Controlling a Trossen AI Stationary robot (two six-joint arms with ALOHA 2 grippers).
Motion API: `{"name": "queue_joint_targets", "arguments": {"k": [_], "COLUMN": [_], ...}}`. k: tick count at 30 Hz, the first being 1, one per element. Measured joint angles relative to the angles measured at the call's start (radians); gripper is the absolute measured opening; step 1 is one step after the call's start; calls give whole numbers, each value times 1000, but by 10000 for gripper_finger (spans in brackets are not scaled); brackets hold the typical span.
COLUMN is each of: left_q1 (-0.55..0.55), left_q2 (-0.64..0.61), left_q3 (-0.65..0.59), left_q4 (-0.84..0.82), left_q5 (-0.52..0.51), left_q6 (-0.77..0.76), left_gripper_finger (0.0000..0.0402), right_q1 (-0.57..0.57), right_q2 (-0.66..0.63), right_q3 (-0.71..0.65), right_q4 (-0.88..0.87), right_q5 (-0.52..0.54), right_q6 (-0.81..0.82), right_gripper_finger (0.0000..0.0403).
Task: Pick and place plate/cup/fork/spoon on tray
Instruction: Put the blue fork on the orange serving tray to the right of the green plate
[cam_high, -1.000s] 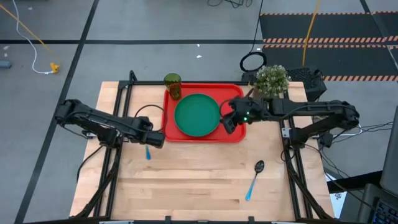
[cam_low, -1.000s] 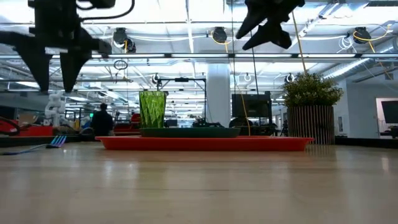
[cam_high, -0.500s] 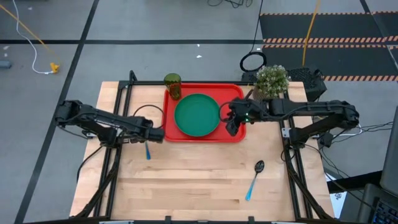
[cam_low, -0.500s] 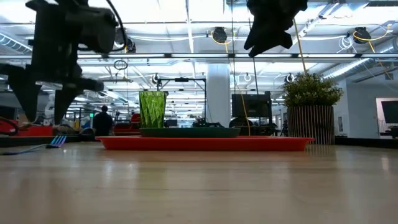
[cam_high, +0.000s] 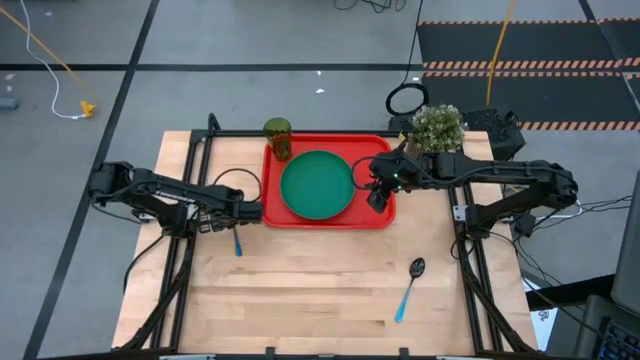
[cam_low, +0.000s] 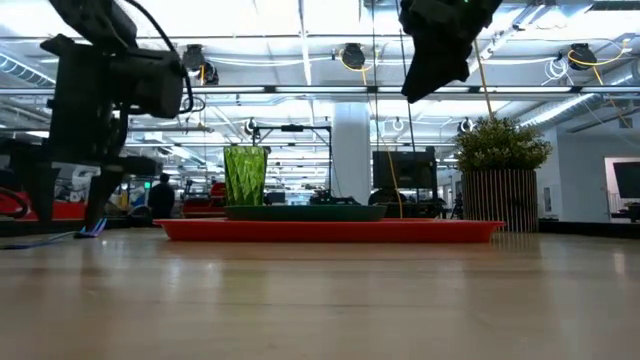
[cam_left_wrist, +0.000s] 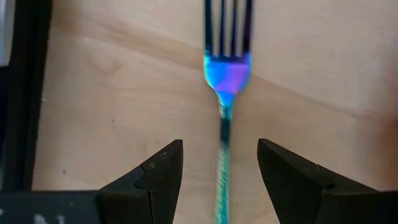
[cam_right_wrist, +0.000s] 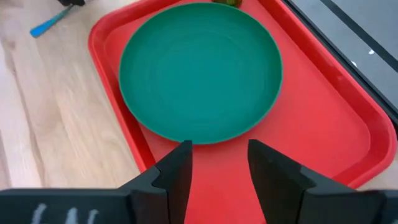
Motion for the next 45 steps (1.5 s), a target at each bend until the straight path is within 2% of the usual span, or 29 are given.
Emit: {"name": "queue_joint_targets", "arguments": {"k": [11,21,35,40,45], "left_q1": [47,73,78,78,78], "left_q2": [-3,-2,-1,-1,-30], "left_q3": [-66,-66,-68,-68,-72], "left_q4": [106,117,116,117,120], "left_q5": [-3,-24,-78,-78,-84], "left_q6": [-5,35,1,-4,-4], "left_gripper_finger": [198,108,21,14,30], "right_q1": [0,0,2,2,3], "right_q2": [0,0,0,0,0], "right_q3": [0,0,0,0,0], "right_q4": [-40,-46,-46,-46,-46], "right_q5": [-1,-1,-3,-5,-27], "right_q6": [-22,-16,16,48,73], "right_gripper_finger": [148,148,148,148,148]}}
